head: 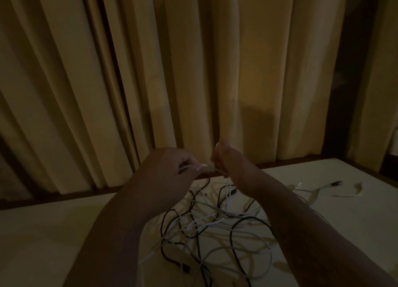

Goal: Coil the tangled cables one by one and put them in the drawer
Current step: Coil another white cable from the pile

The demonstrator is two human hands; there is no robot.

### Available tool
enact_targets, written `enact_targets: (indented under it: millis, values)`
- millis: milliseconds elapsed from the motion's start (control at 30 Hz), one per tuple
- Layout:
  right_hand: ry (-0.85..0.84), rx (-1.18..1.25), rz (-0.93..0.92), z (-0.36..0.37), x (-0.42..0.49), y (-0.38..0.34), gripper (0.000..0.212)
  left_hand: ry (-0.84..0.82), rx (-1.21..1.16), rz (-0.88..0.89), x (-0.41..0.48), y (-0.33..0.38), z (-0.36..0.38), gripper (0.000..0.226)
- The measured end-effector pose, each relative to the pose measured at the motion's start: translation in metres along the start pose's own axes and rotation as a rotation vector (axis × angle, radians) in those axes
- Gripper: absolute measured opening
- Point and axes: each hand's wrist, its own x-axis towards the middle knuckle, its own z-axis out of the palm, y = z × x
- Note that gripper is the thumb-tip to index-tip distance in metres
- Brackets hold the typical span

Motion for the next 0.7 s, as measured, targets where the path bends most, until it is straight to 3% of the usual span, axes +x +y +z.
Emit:
enact_targets:
  millis: [200,467,700]
  values:
    - [-0.41,0.08,0.179,0.011,0.007,0.005,0.096,0.158,-0.024,-0.021,0.002,-0.016,-0.001,0.018]
    - [-0.672,0.92,0.171,-0.006,-0.007,-0.023,0.079,0.232,-0.243,-0.048,0.005,-0.026,0.017,0.021]
    - [-0.586,1.441,0.023,-0.005,-0.009,-0.034,0.078,0.155,-0.468,-0.043,0.008,-0.006,0.041,0.034]
